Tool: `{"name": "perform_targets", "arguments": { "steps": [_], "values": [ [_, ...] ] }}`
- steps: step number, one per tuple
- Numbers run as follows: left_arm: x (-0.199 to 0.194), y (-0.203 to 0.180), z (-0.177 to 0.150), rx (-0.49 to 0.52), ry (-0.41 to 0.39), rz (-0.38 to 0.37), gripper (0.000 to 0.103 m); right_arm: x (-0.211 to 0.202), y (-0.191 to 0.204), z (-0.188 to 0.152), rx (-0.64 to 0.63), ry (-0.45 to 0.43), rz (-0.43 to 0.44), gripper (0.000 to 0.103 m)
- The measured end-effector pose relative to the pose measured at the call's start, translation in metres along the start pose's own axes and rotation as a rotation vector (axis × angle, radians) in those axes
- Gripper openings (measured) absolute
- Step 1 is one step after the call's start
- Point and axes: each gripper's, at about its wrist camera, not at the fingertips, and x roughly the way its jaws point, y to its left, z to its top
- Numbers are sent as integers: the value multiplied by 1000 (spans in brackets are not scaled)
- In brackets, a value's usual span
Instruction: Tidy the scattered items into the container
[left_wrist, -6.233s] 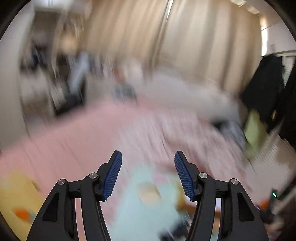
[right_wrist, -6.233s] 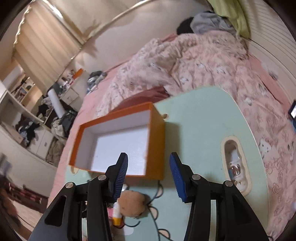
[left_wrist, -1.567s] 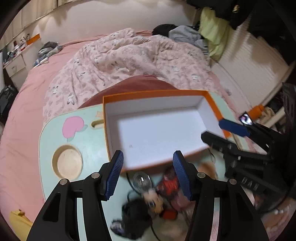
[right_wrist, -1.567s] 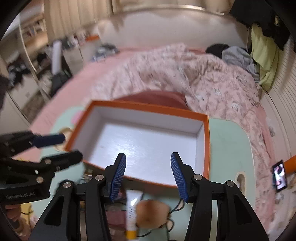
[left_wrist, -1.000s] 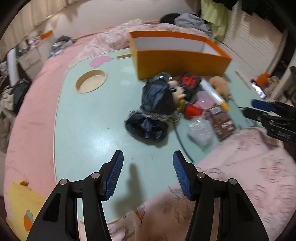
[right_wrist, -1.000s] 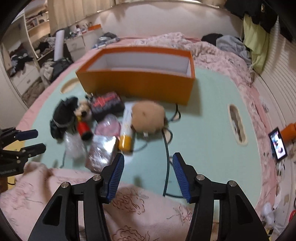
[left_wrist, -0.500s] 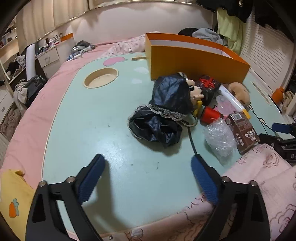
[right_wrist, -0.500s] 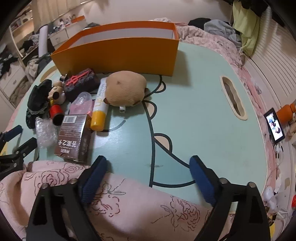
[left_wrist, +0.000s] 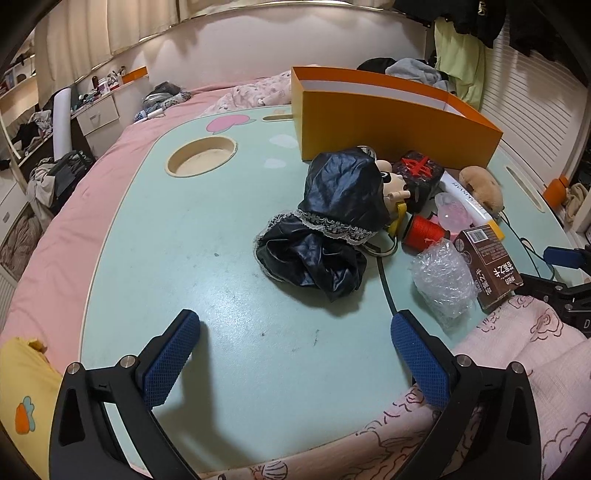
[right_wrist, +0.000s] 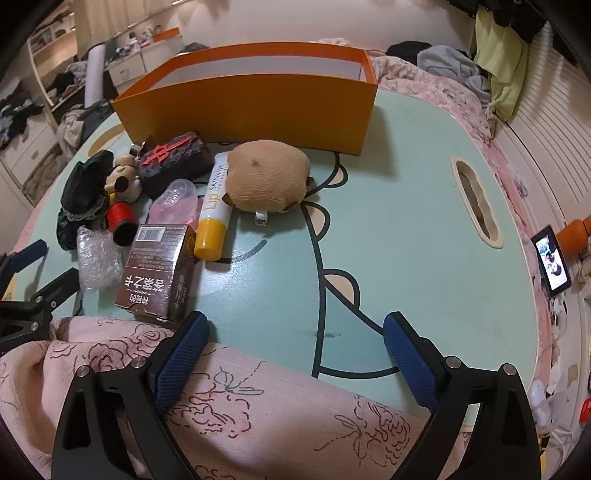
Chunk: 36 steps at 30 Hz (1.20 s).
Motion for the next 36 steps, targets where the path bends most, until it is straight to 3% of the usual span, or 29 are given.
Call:
{"name": "perform_targets", "arguments": {
  "steps": [36],
  "values": [
    [1, 2, 2, 16, -6, -11, 103, 5, 4, 0, -22, 20, 24, 103]
  ]
}}
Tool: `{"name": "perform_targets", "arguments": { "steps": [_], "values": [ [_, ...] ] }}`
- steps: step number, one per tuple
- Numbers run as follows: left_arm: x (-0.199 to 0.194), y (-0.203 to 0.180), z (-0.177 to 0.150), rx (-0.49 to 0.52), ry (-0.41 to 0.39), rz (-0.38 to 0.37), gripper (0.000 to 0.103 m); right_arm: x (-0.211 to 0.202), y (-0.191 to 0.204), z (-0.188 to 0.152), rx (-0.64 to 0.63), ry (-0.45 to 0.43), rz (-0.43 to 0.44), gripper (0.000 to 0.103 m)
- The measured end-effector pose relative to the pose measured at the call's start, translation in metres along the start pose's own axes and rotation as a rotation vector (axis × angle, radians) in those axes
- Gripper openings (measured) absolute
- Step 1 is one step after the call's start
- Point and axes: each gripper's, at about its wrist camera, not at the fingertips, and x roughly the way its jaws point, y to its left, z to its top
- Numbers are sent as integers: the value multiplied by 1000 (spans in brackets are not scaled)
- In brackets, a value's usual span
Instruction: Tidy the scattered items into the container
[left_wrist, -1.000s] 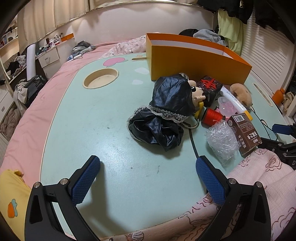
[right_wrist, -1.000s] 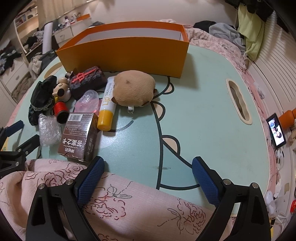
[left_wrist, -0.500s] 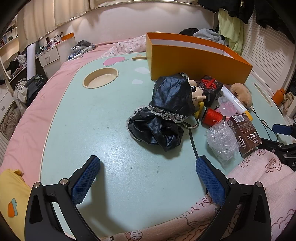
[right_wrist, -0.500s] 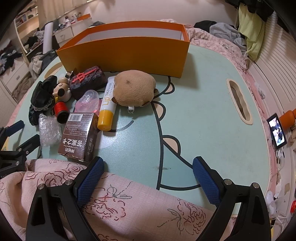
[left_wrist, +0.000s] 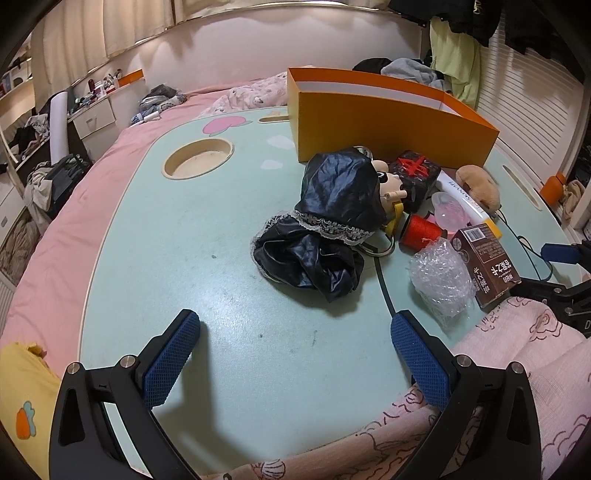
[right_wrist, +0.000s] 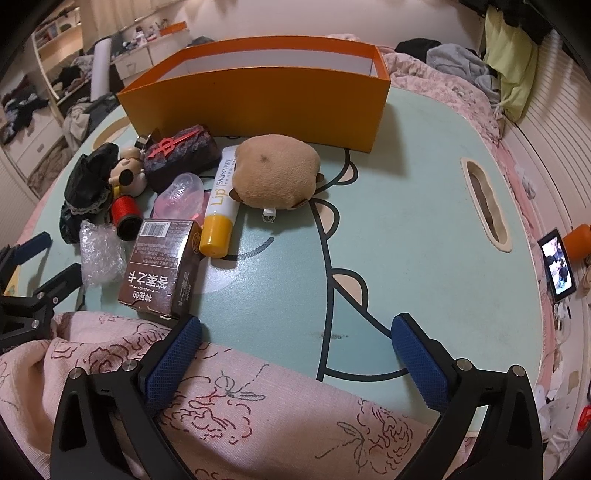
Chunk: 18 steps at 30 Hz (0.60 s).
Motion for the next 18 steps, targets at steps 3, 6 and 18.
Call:
{"name": "perform_targets", "arguments": {
  "steps": [3, 6, 18],
  "values": [
    [0, 0, 0, -1, -1, 1, 103, 0, -1, -1, -6, -5, 3, 103],
    [0, -1, 0, -3, 0, 4, 103, 1, -2, 0, -7, -8, 5, 103],
    [-46, 17, 16, -27, -264, -57, 101, 0, -6, 0, 5, -18, 7, 103]
  ]
}}
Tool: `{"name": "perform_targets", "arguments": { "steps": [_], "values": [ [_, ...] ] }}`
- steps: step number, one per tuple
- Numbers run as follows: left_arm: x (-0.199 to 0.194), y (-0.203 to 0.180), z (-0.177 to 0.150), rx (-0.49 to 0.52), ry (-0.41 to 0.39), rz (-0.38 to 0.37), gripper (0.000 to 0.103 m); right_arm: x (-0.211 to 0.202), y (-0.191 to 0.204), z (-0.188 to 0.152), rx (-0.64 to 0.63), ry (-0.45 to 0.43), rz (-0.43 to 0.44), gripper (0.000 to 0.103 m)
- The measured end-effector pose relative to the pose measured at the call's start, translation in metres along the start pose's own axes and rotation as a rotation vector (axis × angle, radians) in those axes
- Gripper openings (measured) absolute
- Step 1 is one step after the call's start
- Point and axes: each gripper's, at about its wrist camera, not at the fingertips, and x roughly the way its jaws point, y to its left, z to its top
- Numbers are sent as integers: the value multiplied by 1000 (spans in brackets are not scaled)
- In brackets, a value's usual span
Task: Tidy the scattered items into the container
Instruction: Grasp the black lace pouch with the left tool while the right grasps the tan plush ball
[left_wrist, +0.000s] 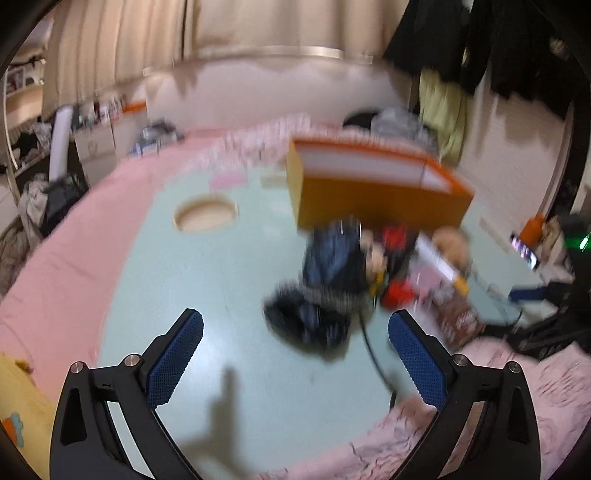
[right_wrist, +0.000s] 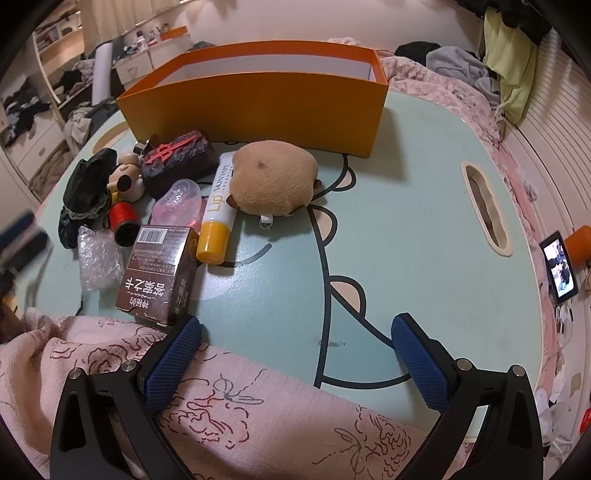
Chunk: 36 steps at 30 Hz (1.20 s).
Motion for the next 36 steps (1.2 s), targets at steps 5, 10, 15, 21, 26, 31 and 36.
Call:
{"name": "perform_targets", "arguments": {
  "steps": [5, 10, 15, 21, 26, 31, 36],
  "values": [
    [5, 9, 22, 43, -49, 39, 99, -1, 1, 3, 6, 2, -1, 103],
    [26, 3, 22, 39, 3, -56, 96, -1, 0, 4, 6, 4, -1, 103],
    [46, -10, 22, 59, 41, -59, 95, 0, -2, 5, 6, 5, -2, 103],
    [79, -13, 16, 52, 189, -34, 51, 1, -4, 6, 11, 3, 5, 103],
    [65, -15, 9, 53, 130, -1, 43, -6, -15, 6, 69, -27, 61, 99],
    [44, -22, 8, 41, 37, -17, 43, -21, -26, 28, 141, -140, 58, 94],
    [32, -36, 9, 83, -22, 4, 43, -11, -20, 58, 154, -184, 54, 87]
  ]
}}
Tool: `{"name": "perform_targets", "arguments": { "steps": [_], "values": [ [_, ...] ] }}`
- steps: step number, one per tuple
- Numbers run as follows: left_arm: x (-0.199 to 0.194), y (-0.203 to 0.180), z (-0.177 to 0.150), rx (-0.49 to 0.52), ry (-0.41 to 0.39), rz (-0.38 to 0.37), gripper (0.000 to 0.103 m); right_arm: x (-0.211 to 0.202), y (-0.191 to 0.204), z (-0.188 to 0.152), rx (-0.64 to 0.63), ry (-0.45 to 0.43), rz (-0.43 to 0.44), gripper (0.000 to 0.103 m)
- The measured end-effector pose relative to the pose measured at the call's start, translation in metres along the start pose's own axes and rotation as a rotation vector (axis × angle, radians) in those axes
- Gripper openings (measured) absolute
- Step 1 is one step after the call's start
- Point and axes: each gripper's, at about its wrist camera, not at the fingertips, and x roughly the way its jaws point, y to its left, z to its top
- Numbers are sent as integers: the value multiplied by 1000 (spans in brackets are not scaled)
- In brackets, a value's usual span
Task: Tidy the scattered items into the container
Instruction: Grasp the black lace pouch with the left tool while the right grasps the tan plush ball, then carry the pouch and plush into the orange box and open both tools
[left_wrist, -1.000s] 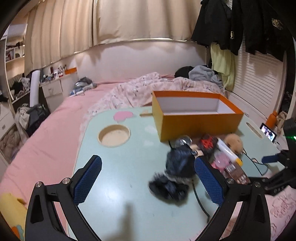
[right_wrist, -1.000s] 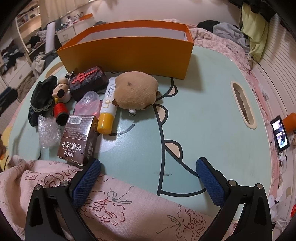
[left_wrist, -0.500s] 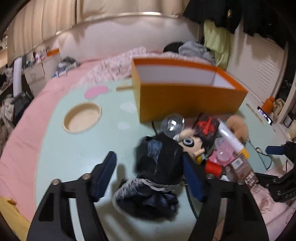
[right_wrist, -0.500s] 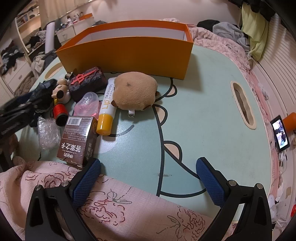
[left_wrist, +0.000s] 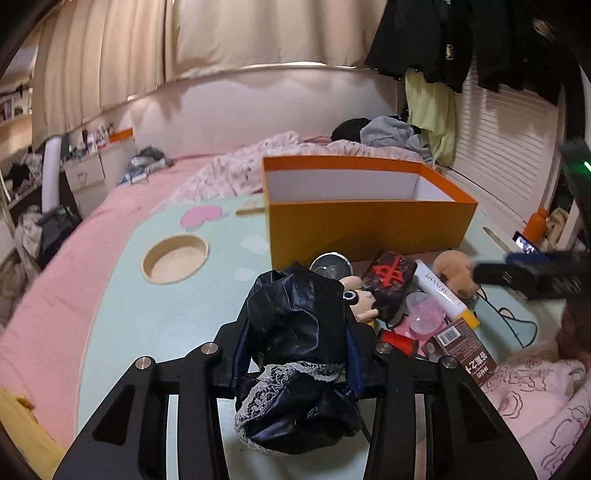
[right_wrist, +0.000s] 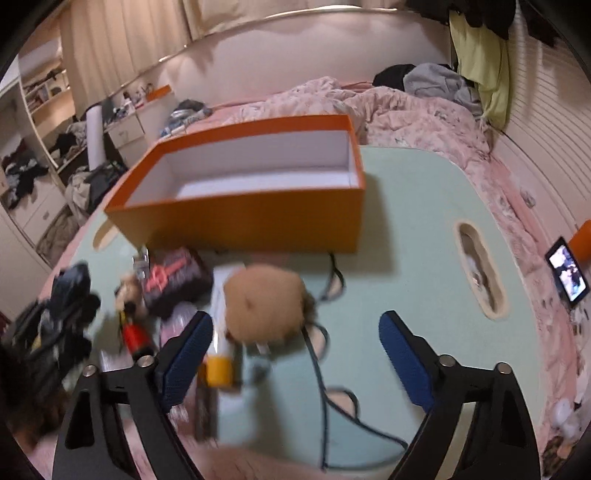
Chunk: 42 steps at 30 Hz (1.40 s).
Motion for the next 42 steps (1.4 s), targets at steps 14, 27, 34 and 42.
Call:
{"name": "perform_targets", "arguments": {
  "steps": [14, 27, 34, 42],
  "values": [
    [3, 10, 4, -42, -2, -12, 43, 24, 0, 2, 40, 59, 7, 45],
    [-2, 18, 86, -50, -150, -72, 43, -25, 14, 58, -35, -246, 7, 45],
    [48, 0, 139, -3, -133, -139, 43, -3, 14, 101, -30, -278, -35, 45],
    [85, -10, 139, -14, -88, -159, 43, 31, 5, 102, -15, -214, -66, 45]
  ]
}}
